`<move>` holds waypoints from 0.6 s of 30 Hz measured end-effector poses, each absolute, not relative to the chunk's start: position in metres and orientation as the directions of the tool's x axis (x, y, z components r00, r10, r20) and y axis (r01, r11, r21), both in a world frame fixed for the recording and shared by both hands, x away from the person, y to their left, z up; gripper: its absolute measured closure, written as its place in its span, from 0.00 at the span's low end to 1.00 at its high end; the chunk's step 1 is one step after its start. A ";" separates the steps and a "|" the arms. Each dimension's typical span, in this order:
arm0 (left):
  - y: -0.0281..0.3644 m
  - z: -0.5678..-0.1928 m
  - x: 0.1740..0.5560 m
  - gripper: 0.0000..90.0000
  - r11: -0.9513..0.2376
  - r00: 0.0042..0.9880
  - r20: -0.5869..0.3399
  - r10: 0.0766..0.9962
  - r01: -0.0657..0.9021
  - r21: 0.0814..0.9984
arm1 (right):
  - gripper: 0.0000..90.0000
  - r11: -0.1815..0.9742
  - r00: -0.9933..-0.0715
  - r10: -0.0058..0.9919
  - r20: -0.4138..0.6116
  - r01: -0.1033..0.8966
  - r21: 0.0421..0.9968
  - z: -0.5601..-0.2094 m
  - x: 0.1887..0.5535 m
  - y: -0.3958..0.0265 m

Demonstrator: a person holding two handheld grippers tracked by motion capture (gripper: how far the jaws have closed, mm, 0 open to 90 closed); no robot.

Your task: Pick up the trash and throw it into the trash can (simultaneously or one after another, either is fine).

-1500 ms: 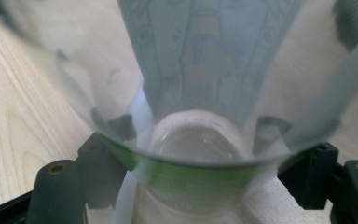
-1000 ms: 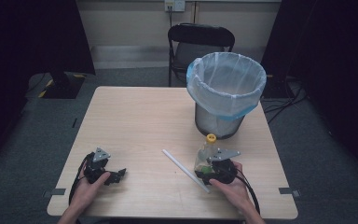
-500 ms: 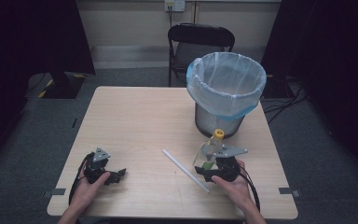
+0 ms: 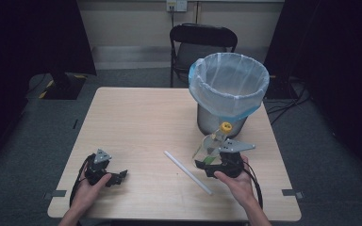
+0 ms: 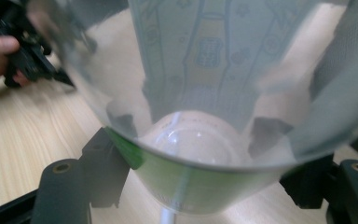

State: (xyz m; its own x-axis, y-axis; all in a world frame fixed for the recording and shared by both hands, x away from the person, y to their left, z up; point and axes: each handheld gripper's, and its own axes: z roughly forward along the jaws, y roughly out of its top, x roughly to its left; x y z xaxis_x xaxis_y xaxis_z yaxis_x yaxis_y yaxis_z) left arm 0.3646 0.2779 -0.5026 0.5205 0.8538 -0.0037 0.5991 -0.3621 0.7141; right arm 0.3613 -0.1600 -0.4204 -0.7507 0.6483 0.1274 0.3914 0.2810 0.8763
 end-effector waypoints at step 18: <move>0.278 -0.503 0.365 0.01 -0.360 0.519 -0.005 0.855 0.599 0.715 | 0.31 0.203 -0.777 0.612 0.147 0.334 0.920 -0.379 0.370 -0.153</move>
State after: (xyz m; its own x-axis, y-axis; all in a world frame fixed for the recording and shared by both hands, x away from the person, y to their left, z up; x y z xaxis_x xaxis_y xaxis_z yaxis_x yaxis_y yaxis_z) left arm 0.3645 0.2777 -0.5026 0.5193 0.8546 -0.0050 0.5994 -0.3601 0.7149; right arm 0.3696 -0.1529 -0.3791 -0.7771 0.6120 0.1469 0.3341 0.2033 0.9204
